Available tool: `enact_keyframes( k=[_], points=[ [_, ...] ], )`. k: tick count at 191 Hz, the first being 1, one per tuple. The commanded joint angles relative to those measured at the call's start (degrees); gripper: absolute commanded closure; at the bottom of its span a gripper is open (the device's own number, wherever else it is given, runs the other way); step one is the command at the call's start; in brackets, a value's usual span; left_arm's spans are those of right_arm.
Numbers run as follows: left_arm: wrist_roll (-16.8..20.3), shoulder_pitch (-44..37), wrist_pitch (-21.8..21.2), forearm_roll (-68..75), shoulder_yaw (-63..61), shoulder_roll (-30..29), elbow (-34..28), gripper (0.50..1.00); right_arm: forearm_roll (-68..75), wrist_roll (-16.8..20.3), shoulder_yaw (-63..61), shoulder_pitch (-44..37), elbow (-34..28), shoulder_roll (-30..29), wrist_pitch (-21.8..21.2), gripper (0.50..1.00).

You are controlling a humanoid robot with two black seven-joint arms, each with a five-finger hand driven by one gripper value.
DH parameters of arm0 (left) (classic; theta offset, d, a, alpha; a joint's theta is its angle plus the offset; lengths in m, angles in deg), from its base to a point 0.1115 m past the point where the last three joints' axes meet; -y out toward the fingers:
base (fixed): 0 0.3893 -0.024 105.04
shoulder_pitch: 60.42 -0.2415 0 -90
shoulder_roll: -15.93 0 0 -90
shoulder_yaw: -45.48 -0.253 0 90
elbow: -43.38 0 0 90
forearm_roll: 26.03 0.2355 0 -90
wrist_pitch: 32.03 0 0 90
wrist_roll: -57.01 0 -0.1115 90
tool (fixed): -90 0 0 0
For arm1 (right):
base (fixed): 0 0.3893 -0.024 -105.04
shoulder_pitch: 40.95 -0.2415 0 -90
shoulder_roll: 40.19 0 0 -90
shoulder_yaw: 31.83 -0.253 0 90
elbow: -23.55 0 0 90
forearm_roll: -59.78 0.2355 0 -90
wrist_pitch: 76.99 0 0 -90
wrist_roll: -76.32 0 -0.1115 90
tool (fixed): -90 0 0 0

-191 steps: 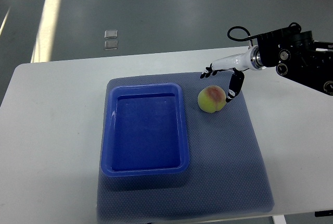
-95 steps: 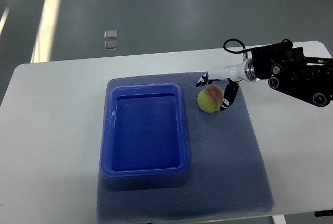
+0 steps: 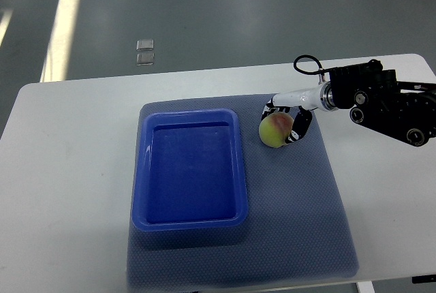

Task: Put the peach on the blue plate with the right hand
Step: 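Lift the peach with the right hand and carry it toward the blue tray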

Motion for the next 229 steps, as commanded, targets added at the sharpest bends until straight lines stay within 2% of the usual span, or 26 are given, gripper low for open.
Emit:
enact_keyframes(
  k=[1,7,25,26,44,45,61,71,72,78,88,89,103,126,162,180,190,191,206,216,217,229],
  points=[
    [0.0,0.0,0.1,0.0,-0.1,0.0,0.0,0.5,0.0,-0.3,-0.2,-0.4,0.0,0.2,0.0,0.875],
    [0.0,0.0,0.0,0.0,-0.1,0.0,0.0,0.5,0.0,-0.7,-0.2,-0.8,0.0,0.3,0.0,0.895],
    [-0.1,0.0,0.1,0.0,-0.1,0.0,0.0,0.5,0.1,-1.2,-0.2,-1.5,-0.4,1.1,-0.4,0.906],
    [0.0,0.0,0.1,0.0,-0.1,0.0,0.0,0.5,0.7,-1.4,-0.6,-3.3,-0.7,1.7,-0.6,0.918],
    [0.0,0.0,0.1,0.0,-0.1,0.0,0.0,0.5,1.1,-1.5,-1.0,-4.8,-1.3,3.0,-0.8,0.92],
    [0.0,0.0,0.1,0.0,-0.1,0.0,0.0,0.5,1.5,-1.5,-1.1,-6.9,-3.2,5.2,-1.2,0.92],
    [0.0,0.0,0.2,0.1,-0.1,0.0,0.0,0.5,3.5,-1.5,-1.2,-11.0,-7.5,9.0,-4.5,0.92],
    [0.0,0.0,0.2,0.1,-0.1,0.0,0.0,0.5,3.5,-1.5,-1.2,-11.0,-7.5,9.0,-4.5,0.92],
    [0.0,0.0,0.3,0.1,-0.1,0.0,0.0,0.5,6.1,-1.5,-1.7,-13.6,-9.9,11.5,-6.8,0.92],
    [0.0,0.0,0.3,0.1,-0.1,0.0,0.0,0.5,7.8,-1.4,-2.3,-15.2,-11.5,13.0,-7.8,0.92],
    [0.0,0.0,0.3,0.1,-0.1,0.0,0.0,0.5,7.8,-1.4,-2.3,-15.2,-11.5,13.0,-7.8,0.92],
    [0.0,0.0,0.4,0.0,-0.1,0.0,0.0,0.5,10.1,-1.4,-2.9,-17.9,-13.8,15.4,-9.4,0.92],
    [0.0,0.0,0.6,0.1,-0.1,0.0,0.0,0.5,12.8,-1.4,-3.2,-21.6,-17.4,19.4,-12.3,0.914],
    [0.0,0.0,0.7,0.0,-0.1,0.0,0.1,0.5,16.0,-1.2,-3.2,-24.5,-20.5,22.6,-13.9,0.912],
    [0.0,0.0,0.7,0.0,-0.1,0.0,0.8,0.5,16.2,-1.0,-3.2,-24.7,-20.5,21.2,-13.0,0.908],
    [0.0,0.0,0.7,0.0,-0.1,0.0,0.9,0.5,16.3,-1.0,-3.0,-24.0,-19.7,17.0,-9.7,0.908],
    [0.0,0.0,0.7,0.0,-0.1,0.0,0.9,0.5,16.3,-1.0,-3.0,-24.0,-19.7,17.0,-9.7,0.908],
    [0.0,0.0,0.7,0.1,-0.2,0.0,1.0,0.5,16.3,-1.0,-2.5,-23.1,-18.9,14.0,-7.9,0.908],
    [0.0,0.1,0.7,0.1,-0.2,0.0,1.1,0.5,16.4,-1.1,-2.4,-21.9,-16.6,9.3,-6.9,0.908],
    [0.0,0.1,0.7,0.1,-0.2,0.0,1.1,0.5,16.4,-1.1,-2.4,-21.9,-16.6,9.3,-6.9,0.908],
    [-0.1,0.1,0.7,0.1,-0.2,0.0,1.1,0.5,16.4,-1.4,-2.2,-20.9,-14.5,5.5,-6.6,0.908],
    [0.0,0.2,0.7,0.1,-0.1,0.0,1.1,0.5,16.3,-1.5,-2.1,-19.0,-12.8,0.5,-5.4,0.906]
  ],
)
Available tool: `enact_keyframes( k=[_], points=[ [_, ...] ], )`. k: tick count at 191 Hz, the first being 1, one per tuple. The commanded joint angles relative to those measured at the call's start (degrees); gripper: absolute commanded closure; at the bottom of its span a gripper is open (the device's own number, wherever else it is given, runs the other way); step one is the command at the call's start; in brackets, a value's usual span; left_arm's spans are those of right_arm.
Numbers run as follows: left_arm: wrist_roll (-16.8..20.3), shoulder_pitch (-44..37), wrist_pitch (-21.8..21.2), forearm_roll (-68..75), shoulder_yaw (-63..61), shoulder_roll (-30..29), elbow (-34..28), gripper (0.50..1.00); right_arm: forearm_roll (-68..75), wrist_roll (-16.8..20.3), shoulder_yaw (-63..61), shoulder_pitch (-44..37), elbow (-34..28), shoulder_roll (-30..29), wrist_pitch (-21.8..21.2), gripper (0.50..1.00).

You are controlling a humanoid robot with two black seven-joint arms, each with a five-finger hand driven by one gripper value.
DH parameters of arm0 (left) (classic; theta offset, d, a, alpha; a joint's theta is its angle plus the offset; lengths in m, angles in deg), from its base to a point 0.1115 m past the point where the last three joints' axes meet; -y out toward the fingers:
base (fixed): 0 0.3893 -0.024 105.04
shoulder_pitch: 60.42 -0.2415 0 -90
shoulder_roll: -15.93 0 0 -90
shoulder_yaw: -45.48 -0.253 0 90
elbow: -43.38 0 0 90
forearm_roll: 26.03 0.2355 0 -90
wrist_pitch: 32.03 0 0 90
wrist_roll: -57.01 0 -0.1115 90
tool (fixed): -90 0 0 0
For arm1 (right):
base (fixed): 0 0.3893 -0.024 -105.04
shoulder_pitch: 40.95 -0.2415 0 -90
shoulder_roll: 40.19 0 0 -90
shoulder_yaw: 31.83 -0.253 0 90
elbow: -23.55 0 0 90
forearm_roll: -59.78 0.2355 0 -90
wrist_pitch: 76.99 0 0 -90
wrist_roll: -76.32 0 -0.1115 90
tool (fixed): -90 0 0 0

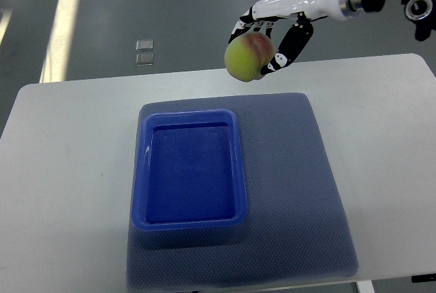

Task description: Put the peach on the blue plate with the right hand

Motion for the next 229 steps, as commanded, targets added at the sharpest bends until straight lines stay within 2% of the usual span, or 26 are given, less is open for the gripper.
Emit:
enact_keyframes(
  k=[1,10,11,14,24,25,27,37,47,48,50,83,119,134,143,144,157,158,159,160,161,162,164,224,225,229],
  points=[
    [0.0,0.1,0.0,0.1,0.1,0.0,0.1,0.5,-0.1,-0.4,0.3,2.8,3.6,-8.6,1.6,0.906],
    [0.0,0.1,0.0,0.1,0.1,0.0,0.1,0.5,-0.1,-0.4,0.3,2.8,3.6,-8.6,1.6,0.906],
    [0.0,0.1,0.0,0.2,0.1,0.0,0.1,0.5,-0.2,-0.4,0.6,4.4,5.6,-12.6,2.7,0.904],
    [0.0,0.1,0.0,0.2,0.1,0.0,0.1,0.5,-0.2,-0.4,0.9,5.1,7.3,-14.6,3.1,0.904],
    [0.0,0.1,0.0,0.2,0.1,0.0,0.1,0.5,-0.2,-0.4,0.9,5.1,7.3,-14.7,3.1,0.904],
    [0.0,0.1,0.1,0.2,0.1,0.0,0.2,0.5,-0.5,-0.3,1.9,6.7,10.7,-18.7,3.6,0.902],
    [0.0,0.2,0.1,0.2,0.1,0.0,0.3,0.5,-0.6,-0.3,2.0,7.2,11.7,-19.7,3.8,0.901],
    [0.0,0.1,0.1,0.1,0.1,0.0,0.4,0.5,-1.1,-0.3,2.9,8.9,14.6,-23.4,4.3,0.901],
    [0.0,0.1,0.1,0.1,0.1,0.0,0.4,0.5,-1.1,-0.3,2.9,8.9,14.6,-23.4,4.3,0.901],
    [0.0,0.1,0.1,0.1,0.1,0.0,0.4,0.5,-1.4,-0.2,3.9,10.8,16.8,-26.7,5.0,0.899],
    [0.0,0.1,0.0,0.1,0.1,0.0,0.4,0.5,-1.5,-0.2,4.1,11.2,17.1,-27.3,5.0,0.899],
    [0.0,0.1,0.0,0.0,0.1,0.0,0.2,0.5,-6.1,-0.2,4.7,15.8,21.6,-32.4,6.2,0.889],
    [0.0,0.1,0.0,0.0,0.1,0.0,0.4,0.5,-7.3,-0.2,4.5,17.7,22.5,-32.7,6.4,0.852],
    [0.0,0.1,0.0,0.0,0.1,0.0,0.4,0.5,-7.3,-0.3,4.5,18.1,22.8,-32.7,6.6,0.81],
    [0.0,0.1,0.0,0.0,0.1,0.0,0.4,0.5,-7.3,-0.3,4.5,18.1,22.8,-32.7,6.6,0.81],
    [0.0,0.1,0.0,0.0,0.1,0.0,0.3,0.5,-7.3,-0.3,4.4,18.3,22.8,-32.7,7.0,0.763],
    [0.0,0.1,0.0,0.0,0.1,0.0,0.2,0.5,-7.3,-0.3,4.3,18.3,22.8,-32.7,7.0,0.693],
    [0.0,0.1,0.0,0.0,0.1,0.0,0.2,0.5,-7.3,-0.3,4.2,18.3,22.8,-32.7,6.7,0.669],
    [0.0,0.1,0.0,0.0,0.1,0.0,0.2,0.5,-7.3,-0.3,4.2,18.3,22.8,-32.7,6.7,0.668],
    [0.0,0.1,0.0,0.0,0.1,0.0,0.2,0.5,-7.3,-0.3,4.2,18.2,22.8,-32.7,6.7,0.634],
    [0.0,0.1,0.0,0.0,0.1,0.0,0.2,0.5,-7.3,-0.3,4.2,18.2,22.8,-32.7,6.7,0.634],
    [0.0,0.1,0.0,0.0,0.1,0.0,0.2,0.5,-7.3,-0.3,4.2,18.2,22.8,-32.7,6.7,0.593],
    [0.0,0.1,0.0,0.0,0.1,0.0,0.2,0.5,-7.3,-0.3,4.2,18.1,22.8,-32.7,6.6,0.573],
    [0.0,0.1,0.0,0.0,0.1,0.0,0.0,0.5,-6.2,-0.3,2.0,14.8,21.2,-28.8,5.7,0.568],
    [0.0,0.1,0.0,0.0,0.1,0.0,0.0,0.5,-5.7,-0.5,-0.7,13.7,20.7,-27.0,4.4,0.568],
    [0.0,0.1,0.0,0.0,0.1,0.0,0.1,0.5,-5.4,-0.6,-2.8,13.5,20.6,-26.1,3.8,0.568]
  ],
)
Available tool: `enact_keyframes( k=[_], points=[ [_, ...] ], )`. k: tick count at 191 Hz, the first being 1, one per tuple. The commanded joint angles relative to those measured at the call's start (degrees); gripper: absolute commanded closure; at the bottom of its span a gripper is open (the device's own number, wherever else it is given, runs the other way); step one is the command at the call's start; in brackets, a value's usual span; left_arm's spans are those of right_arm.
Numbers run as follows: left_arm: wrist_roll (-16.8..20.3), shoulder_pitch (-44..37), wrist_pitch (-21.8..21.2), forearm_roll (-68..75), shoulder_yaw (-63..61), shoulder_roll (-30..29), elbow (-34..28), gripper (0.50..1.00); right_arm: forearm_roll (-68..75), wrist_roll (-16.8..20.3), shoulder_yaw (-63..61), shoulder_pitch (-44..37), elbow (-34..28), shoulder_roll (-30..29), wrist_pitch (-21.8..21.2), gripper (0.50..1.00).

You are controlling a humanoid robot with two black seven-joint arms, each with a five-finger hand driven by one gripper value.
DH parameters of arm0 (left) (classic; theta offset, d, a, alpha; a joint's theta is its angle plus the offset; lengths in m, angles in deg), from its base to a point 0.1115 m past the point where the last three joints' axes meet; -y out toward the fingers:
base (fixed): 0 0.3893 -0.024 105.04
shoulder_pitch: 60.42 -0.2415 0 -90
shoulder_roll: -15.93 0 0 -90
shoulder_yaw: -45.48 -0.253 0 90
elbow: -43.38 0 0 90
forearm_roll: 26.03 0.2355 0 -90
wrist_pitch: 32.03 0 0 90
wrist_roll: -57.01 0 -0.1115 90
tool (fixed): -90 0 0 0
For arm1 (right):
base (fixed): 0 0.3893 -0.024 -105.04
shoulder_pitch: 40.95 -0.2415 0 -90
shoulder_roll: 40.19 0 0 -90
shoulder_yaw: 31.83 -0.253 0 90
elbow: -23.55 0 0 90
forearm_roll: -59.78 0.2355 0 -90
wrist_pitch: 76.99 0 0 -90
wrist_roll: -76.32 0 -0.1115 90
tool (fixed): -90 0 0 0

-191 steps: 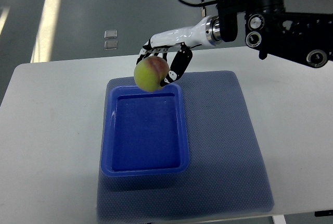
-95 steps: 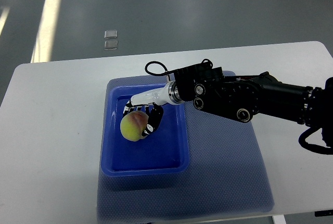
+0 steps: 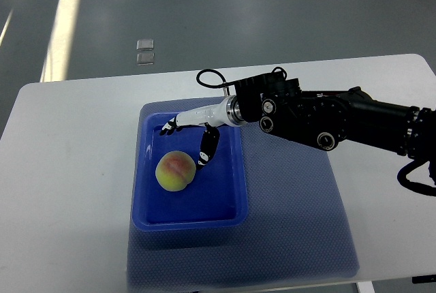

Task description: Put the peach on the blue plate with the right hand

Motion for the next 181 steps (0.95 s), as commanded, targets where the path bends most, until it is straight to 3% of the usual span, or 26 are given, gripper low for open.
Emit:
enact_keyframes(
  k=[1,11,12,34,44,49,59,60,72,82,83,85,117,127,130,159,181],
  points=[
    [0.0,0.0,0.0,0.0,0.0,0.0,0.1,0.5,1.0,-0.3,-5.3,-1.8,-0.9,3.5,-2.1,0.568],
    [-0.1,0.0,0.0,0.0,0.0,0.0,0.0,0.5,1.2,-0.3,-6.2,-1.9,-1.0,3.8,-2.4,0.568],
    [0.0,0.0,0.0,0.0,0.0,0.0,0.1,0.5,2.7,-0.4,-11.3,-1.8,-1.0,5.8,-3.1,0.568],
    [0.0,0.0,0.0,0.0,0.0,0.0,0.2,0.5,8.6,-0.4,-21.8,0.2,-1.0,10.3,-3.8,0.568],
    [0.0,0.0,0.0,0.0,0.0,0.0,0.2,0.5,8.6,-0.4,-21.8,0.2,-1.0,10.4,-3.8,0.568],
    [-0.1,0.0,0.0,0.1,0.1,0.0,0.3,0.5,14.3,-0.8,-28.9,5.2,-1.0,12.8,-3.6,0.568],
    [-0.1,0.0,0.0,0.1,0.1,0.0,0.3,0.5,14.3,-0.8,-28.9,5.2,-1.0,12.8,-3.6,0.568],
    [-0.1,0.0,0.0,0.1,0.0,0.0,0.4,0.5,18.8,-2.1,-35.4,9.0,-1.0,12.9,-3.2,0.568],
    [-0.1,0.0,0.0,0.1,0.0,0.0,0.5,0.5,24.1,-4.4,-43.9,14.2,-0.9,12.5,-3.2,0.568],
    [-0.1,0.0,0.0,0.1,0.0,0.0,0.5,0.5,24.1,-4.4,-43.9,14.3,-0.9,12.5,-3.2,0.568],
    [0.0,0.0,0.0,0.1,0.0,0.0,0.4,0.5,28.1,-5.5,-49.9,18.9,-0.9,11.4,-3.1,0.568],
    [-0.1,0.1,0.0,0.1,0.0,0.0,0.4,0.5,29.0,-5.7,-51.1,20.0,-0.8,11.1,-3.1,0.568],
    [-0.1,0.0,0.0,0.2,0.0,0.0,0.5,0.5,42.6,-5.9,-64.0,29.4,2.7,5.5,-3.1,0.568],
    [-0.1,0.0,0.0,0.2,0.0,0.0,0.5,0.5,42.6,-5.9,-64.0,29.4,2.7,5.5,-3.1,0.568],
    [-0.1,0.0,0.0,0.2,0.1,0.0,0.6,0.5,49.6,-6.0,-66.0,31.3,6.1,3.9,-3.3,0.568],
    [-0.1,0.0,0.0,0.1,0.1,0.0,0.9,0.5,62.8,-6.0,-66.4,33.9,10.9,1.2,-3.4,0.568],
    [-0.1,0.0,0.0,0.1,0.1,0.0,1.0,0.5,65.1,-6.9,-66.2,34.8,12.5,0.1,-3.5,0.568]
  ],
)
